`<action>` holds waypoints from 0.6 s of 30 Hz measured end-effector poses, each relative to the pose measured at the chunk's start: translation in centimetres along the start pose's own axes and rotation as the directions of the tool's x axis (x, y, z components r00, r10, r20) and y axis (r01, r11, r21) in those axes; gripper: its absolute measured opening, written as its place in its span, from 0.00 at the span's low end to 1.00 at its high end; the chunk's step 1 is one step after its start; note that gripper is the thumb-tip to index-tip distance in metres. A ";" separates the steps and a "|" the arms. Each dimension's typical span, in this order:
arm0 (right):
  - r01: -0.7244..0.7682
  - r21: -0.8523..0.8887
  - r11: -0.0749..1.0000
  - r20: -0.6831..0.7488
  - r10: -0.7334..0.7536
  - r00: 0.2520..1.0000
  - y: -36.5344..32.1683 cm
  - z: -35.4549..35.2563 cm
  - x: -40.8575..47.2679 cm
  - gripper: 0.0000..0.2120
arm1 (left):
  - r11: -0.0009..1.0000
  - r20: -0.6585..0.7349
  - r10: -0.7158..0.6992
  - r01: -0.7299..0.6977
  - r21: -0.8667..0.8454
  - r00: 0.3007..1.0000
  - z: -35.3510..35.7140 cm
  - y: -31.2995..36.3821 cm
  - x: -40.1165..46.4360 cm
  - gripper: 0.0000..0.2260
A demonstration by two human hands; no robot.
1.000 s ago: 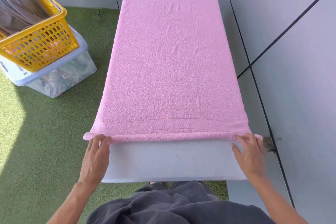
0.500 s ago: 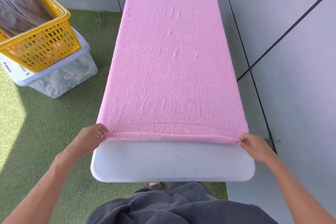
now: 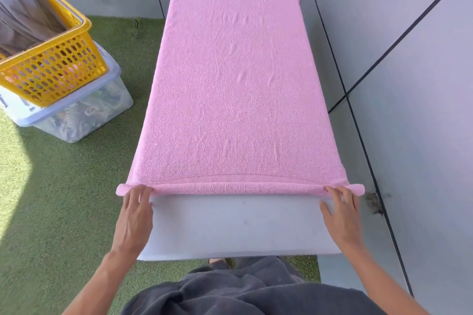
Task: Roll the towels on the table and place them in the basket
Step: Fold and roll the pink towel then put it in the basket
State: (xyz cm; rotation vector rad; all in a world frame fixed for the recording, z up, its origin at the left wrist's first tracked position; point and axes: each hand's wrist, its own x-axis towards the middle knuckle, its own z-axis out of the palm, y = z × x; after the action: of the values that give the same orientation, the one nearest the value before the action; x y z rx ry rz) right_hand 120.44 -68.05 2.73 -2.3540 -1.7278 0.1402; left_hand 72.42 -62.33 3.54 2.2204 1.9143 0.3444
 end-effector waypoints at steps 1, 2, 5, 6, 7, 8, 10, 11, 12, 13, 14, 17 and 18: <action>-0.007 0.009 1.000 0.002 0.007 1.000 0.0 0.0 0.6 0.19 | 0.999 0.003 -0.019 0.019 -0.026 1.000 0.0 -0.2 0.7 0.17; -0.012 0.019 1.000 0.004 0.012 1.000 0.0 0.0 1.3 0.18 | 0.998 0.004 -0.044 0.044 -0.047 0.999 -0.1 -0.4 1.4 0.17; -0.015 0.021 1.000 0.050 0.014 0.999 0.1 -0.5 2.8 0.13 | 0.995 0.026 -0.081 0.082 -0.056 0.996 -0.4 -0.9 3.0 0.13; -0.003 0.018 1.000 0.077 0.002 0.997 0.4 -0.7 2.9 0.12 | 0.996 0.045 -0.078 0.080 -0.047 0.996 -0.5 -1.3 3.1 0.12; 0.009 0.011 1.000 0.115 -0.010 0.993 0.9 -0.9 3.0 0.10 | 0.997 0.075 -0.068 0.071 -0.043 0.995 -0.6 -1.8 3.1 0.11; 0.022 0.008 1.000 0.168 -0.023 0.986 1.6 -1.0 3.1 0.09 | 0.997 0.114 -0.050 0.056 -0.047 0.992 -0.8 -2.4 3.0 0.11; 0.052 0.040 0.998 0.293 -0.061 0.954 2.7 -1.7 3.4 0.07 | 0.996 0.231 -0.025 0.044 -0.076 0.973 -1.4 -3.5 3.4 0.10; 0.047 0.076 0.996 0.344 -0.070 0.936 2.9 -2.1 3.9 0.06 | 0.994 0.313 -0.038 0.069 -0.087 0.949 -1.8 -4.0 3.9 0.10; 0.005 0.131 0.991 0.383 -0.055 0.922 2.8 -2.6 4.3 0.05 | 0.988 0.389 -0.066 0.113 -0.100 0.919 -2.1 -4.2 4.6 0.10; -0.077 0.196 0.978 0.403 -0.009 0.915 2.4 -3.1 4.8 0.06 | 0.975 0.433 -0.098 0.173 -0.137 0.896 -2.3 -4.3 5.2 0.09; -0.167 0.261 0.951 0.398 0.052 0.916 1.8 -3.3 5.1 0.07 | 0.956 0.427 -0.127 0.225 -0.188 0.895 -2.5 -4.2 5.8 0.09; -0.248 0.343 0.906 0.220 0.179 0.959 0.4 -3.0 4.9 0.08 | 0.946 0.238 -0.188 0.241 -0.217 0.953 -2.5 -3.2 6.3 0.08; -0.202 0.301 0.932 0.134 0.169 0.976 0.1 -2.6 4.4 0.07 | 0.969 0.159 -0.180 0.203 -0.142 0.971 -2.4 -2.8 6.0 0.07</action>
State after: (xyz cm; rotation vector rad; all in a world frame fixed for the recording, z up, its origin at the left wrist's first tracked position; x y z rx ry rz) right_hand 122.45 -64.24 5.47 -2.2981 -1.3970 0.5395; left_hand 69.86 -56.03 5.32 1.8886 1.9319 0.2849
